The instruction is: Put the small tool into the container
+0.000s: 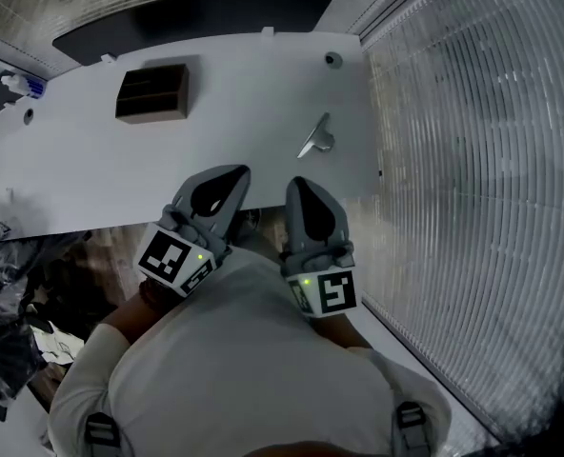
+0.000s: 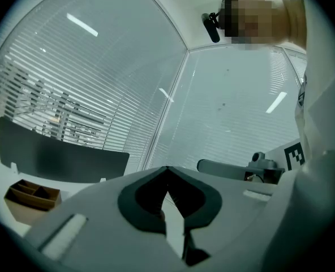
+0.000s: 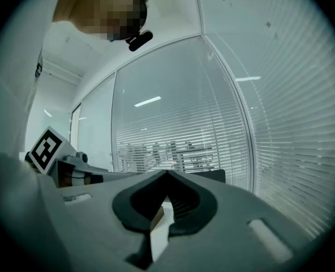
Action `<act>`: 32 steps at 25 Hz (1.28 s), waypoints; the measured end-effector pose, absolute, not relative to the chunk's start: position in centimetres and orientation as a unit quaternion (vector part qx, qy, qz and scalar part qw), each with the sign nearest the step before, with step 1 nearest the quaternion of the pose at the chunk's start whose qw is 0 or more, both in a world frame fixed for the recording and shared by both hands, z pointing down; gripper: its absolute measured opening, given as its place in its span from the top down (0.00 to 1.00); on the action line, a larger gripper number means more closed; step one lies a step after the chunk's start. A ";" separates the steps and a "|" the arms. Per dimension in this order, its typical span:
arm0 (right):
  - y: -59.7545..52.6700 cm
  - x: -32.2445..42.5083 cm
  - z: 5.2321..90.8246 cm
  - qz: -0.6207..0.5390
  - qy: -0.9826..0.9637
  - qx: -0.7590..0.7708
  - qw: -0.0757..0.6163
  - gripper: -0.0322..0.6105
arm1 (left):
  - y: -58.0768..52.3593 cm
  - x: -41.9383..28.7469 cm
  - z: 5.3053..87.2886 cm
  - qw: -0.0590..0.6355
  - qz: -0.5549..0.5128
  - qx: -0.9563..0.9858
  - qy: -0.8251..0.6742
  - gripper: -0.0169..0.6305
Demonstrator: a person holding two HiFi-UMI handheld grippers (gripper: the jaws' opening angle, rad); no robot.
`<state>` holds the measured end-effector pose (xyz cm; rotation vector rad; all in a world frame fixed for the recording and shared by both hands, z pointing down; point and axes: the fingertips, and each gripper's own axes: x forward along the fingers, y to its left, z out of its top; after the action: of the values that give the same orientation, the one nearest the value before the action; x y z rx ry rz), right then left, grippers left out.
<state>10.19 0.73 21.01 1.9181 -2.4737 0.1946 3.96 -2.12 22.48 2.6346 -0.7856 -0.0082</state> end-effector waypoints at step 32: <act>1.4 15.0 28.8 0.090 -0.764 0.638 0.045 0.95 | -1.2 10.0 31.2 0.239 0.039 0.944 -0.224 0.97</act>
<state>14.97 1.39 28.81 1.9485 -2.3324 0.2750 9.95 -1.15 31.23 2.5858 -0.6145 0.1061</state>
